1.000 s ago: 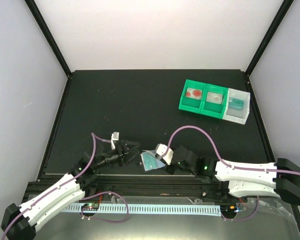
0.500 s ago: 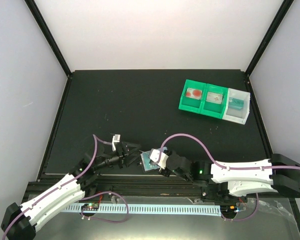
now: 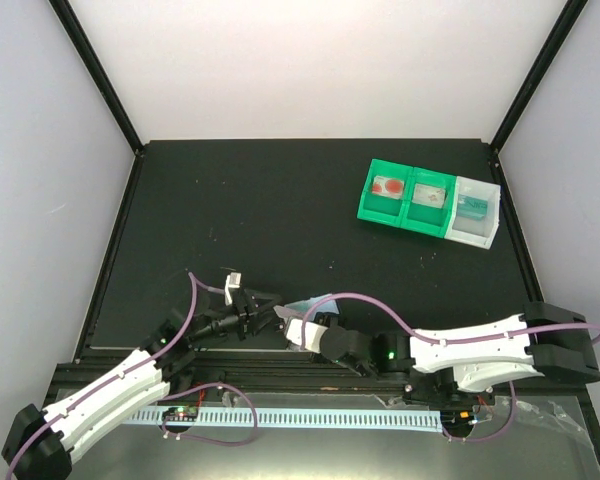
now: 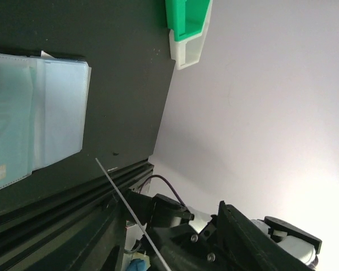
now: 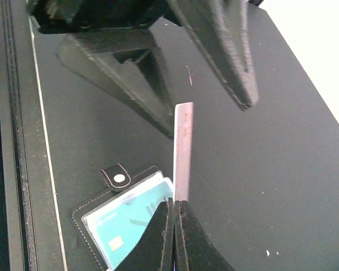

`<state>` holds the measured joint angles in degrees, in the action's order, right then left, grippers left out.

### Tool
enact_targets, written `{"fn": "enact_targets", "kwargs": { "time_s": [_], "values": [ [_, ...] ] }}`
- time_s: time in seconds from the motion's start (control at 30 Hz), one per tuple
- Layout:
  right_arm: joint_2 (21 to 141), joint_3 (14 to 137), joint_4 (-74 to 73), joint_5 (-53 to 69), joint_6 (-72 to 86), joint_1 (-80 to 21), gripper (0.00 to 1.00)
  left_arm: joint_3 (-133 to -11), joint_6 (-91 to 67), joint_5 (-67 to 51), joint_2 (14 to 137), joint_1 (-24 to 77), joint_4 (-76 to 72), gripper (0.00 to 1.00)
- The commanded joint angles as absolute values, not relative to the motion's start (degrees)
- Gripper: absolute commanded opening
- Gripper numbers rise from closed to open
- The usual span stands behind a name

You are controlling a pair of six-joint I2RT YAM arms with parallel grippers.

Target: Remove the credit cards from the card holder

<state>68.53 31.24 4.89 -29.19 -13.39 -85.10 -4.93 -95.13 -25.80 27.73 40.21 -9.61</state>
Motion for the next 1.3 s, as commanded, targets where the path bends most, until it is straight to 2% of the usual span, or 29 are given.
{"fn": "enact_targets", "kwargs": {
  "time_s": [0.0, 0.17, 0.2, 0.33, 0.6, 0.77, 0.9, 1.03, 1.27],
  "values": [
    [71.0, 33.8, 7.1, -34.8, -16.0, -87.5, 0.01, -4.3, -97.4, -26.6, 27.2, 40.1, -12.6, 0.41],
    [72.6, 34.5, 6.9, -37.0, -14.9, -88.5, 0.01, -2.8, -97.4, -26.5, 26.1, 40.1, -15.6, 0.03],
    [72.5, 34.3, 6.9, -37.0, -14.5, -88.5, 0.01, -2.4, -97.5, -26.3, 25.9, 40.2, -15.8, 0.02],
    [71.1, 34.0, 5.3, -37.1, -11.8, -88.5, 0.03, -0.8, -97.7, -25.2, 24.2, 40.0, -16.6, 0.02],
    [63.8, 36.5, -4.5, -33.9, 1.9, -86.9, 0.28, -3.1, -85.7, -22.3, 23.2, 40.0, -13.3, 0.02],
    [59.8, 42.0, -13.6, -22.2, 15.4, -80.5, 0.3, -8.0, -74.1, -22.6, 23.5, 39.9, -8.7, 0.02],
    [56.9, 41.5, -13.6, -10.8, 24.4, -73.0, 0.35, -11.3, -67.2, -23.2, 22.5, 39.8, -5.5, 0.02],
    [54.4, 38.3, -8.7, 3.5, 32.3, -65.7, 0.34, -12.7, -63.5, -23.3, 20.3, 39.9, -4.4, 0.01],
    [51.4, 35.4, -2.4, 7.1, 41.4, -63.9, 0.34, -11.9, -63.4, -24.9, 18.2, 40.0, -7.7, 0.02]
  ]
}}
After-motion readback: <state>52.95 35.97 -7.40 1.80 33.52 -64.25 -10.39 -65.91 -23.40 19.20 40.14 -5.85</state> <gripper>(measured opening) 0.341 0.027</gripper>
